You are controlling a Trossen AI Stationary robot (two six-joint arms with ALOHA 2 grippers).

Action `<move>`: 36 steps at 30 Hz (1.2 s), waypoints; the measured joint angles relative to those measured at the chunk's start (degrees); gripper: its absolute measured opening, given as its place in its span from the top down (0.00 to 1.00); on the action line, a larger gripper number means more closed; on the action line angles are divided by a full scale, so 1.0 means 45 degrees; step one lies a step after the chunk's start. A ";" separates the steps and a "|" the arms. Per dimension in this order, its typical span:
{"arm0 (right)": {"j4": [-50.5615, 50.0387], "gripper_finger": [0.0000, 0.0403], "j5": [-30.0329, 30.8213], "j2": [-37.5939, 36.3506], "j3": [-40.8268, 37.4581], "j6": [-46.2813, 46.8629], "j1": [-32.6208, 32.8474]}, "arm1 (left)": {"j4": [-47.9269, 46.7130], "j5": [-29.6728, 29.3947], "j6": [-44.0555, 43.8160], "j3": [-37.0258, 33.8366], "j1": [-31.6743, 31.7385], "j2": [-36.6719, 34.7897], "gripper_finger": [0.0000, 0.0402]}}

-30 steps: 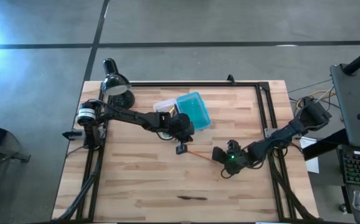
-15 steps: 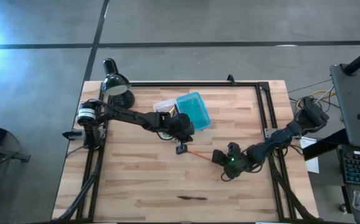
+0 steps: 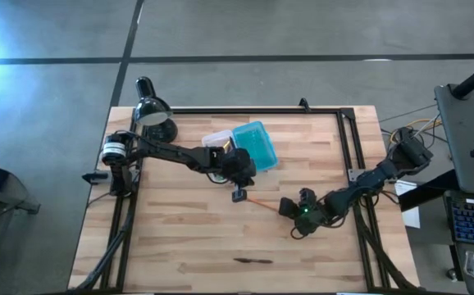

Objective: Pick & place school supplies into a supply box
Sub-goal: Put the orange pencil into the supply box

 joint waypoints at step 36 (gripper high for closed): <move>0.0356 0.98 0.0044 0.0272 -0.0009 -0.0339 -0.0278 | -0.0017 0.0131 -0.0265 0.0000 0.0000 0.0000 1.00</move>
